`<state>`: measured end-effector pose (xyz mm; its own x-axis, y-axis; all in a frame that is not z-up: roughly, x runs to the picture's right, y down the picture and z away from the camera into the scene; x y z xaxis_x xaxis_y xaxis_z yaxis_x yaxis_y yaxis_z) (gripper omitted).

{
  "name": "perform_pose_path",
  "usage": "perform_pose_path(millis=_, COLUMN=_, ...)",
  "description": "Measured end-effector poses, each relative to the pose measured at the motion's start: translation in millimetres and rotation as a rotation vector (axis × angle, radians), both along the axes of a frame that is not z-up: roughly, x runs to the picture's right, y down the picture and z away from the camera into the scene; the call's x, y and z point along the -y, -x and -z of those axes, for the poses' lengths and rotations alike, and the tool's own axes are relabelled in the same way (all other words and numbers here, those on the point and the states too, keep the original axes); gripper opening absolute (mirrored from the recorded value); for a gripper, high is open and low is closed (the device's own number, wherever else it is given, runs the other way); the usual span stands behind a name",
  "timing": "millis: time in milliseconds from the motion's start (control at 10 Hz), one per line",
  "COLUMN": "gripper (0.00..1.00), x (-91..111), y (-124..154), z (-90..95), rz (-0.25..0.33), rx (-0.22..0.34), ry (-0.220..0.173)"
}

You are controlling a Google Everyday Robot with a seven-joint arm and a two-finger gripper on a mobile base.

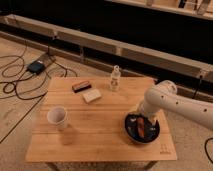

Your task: Push the ceramic bowl across the table

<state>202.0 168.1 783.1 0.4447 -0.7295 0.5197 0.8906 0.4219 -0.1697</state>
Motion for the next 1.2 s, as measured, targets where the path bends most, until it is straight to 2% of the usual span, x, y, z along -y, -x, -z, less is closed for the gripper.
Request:
perform_pose_path(millis=400, gripper=0.8, x=0.1, y=-1.2, z=-0.5, rz=-0.005, rx=-0.001, ry=0.001)
perform_pose_path(millis=500, gripper=0.8, x=-3.1, y=-8.7, z=-2.2, rz=-0.015, rx=-0.011, ry=0.008)
perform_pose_path(millis=900, gripper=0.8, x=-21.1, y=-64.3, z=0.1, rz=-0.081, rx=-0.107, ry=0.056)
perform_pose_path(millis=1200, gripper=0.8, x=-31.1, y=-91.1, z=3.3, rz=-0.129, rx=-0.164, ry=0.069)
